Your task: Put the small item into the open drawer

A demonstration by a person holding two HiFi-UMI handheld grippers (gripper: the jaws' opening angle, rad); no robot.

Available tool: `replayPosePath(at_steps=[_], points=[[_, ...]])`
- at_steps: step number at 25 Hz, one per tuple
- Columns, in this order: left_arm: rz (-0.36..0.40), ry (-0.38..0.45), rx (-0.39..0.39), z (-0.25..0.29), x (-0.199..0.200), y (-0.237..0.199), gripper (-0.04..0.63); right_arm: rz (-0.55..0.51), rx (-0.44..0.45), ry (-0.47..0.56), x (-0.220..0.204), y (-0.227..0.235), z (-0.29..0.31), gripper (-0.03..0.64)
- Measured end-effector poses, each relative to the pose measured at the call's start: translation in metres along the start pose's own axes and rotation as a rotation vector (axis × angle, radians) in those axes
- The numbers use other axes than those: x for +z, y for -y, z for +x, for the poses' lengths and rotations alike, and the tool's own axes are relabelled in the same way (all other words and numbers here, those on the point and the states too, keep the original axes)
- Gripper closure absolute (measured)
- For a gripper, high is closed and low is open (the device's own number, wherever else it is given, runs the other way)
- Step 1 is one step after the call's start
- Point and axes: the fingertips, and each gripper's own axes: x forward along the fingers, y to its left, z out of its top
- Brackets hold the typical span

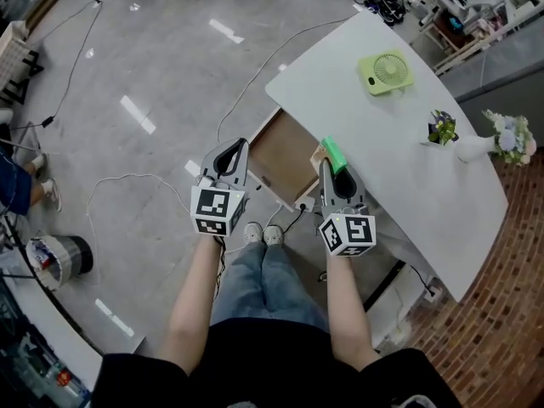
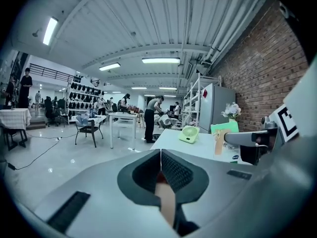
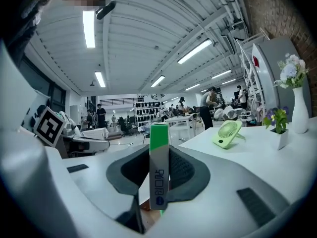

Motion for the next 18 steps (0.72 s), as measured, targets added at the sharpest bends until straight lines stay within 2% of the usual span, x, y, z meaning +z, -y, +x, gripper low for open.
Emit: replayPosePath(at_steps=[5, 11, 18], points=[[0.002, -0.041, -0.024, 0.041, -0.036, -0.006, 0.571, 0.018, 0.03, -0.033, -0.037, -0.004, 0.038, 0.534], [-0.011, -0.099, -0.05, 0.088, -0.106, -0.009, 0.571, 0.061, 0.064, -0.108, -0.117, -0.01, 0.08, 0.534], [-0.057, -0.159, -0.054, 0.126, -0.185, -0.01, 0.571, 0.149, 0.001, -0.218, -0.221, 0.019, 0.118, 0.534]])
